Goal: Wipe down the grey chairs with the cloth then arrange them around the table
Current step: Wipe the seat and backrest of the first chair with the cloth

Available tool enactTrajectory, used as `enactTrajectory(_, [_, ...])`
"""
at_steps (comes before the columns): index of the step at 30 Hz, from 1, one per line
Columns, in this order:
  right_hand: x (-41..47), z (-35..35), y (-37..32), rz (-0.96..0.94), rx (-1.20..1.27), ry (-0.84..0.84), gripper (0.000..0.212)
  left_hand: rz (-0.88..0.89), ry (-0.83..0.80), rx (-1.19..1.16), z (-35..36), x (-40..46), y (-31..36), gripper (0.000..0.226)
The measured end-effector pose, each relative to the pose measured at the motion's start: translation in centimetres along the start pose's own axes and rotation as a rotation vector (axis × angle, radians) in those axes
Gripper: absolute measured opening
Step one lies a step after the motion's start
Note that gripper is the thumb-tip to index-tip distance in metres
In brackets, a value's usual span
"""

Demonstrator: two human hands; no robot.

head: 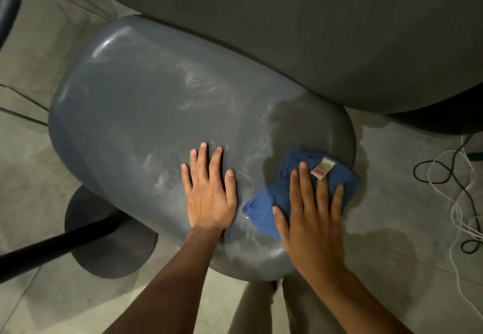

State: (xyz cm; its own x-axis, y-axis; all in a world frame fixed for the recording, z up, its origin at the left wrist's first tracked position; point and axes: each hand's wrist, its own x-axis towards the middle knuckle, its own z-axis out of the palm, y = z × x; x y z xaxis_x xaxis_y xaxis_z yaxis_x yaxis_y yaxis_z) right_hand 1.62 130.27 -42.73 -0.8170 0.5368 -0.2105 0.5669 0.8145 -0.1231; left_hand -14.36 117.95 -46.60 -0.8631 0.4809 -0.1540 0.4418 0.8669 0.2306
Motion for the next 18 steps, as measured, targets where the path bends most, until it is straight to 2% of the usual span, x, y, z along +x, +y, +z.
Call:
enactTrajectory(5, [12.2,0.4,-0.5,-0.254,-0.035,0.010,0.074,0.032,0.052,-0.037,0.2,-0.2,-0.2,0.055])
enactTrajectory(9, [17.9,0.4,-3.0,-0.220,0.005,-0.090,0.075,0.008,0.084,-0.094,0.1,-0.3,-0.4,0.053])
enactTrajectory(12, [14.1,0.5,-3.0,-0.229,-0.047,-0.052,0.067,-0.009,0.125,-0.189,-0.2,-0.2,-0.7,0.050])
enactTrajectory(14, [9.3,0.3,-2.8,-0.280,-0.071,-0.068,0.066,-0.087,0.166,-0.230,-0.6,-0.2,-1.5,0.050])
enactTrajectory(18, [2.5,-0.3,-2.5,-0.380,-0.079,-0.171,0.067,-0.237,0.157,-0.114,-1.6,-0.5,-5.6,0.053])
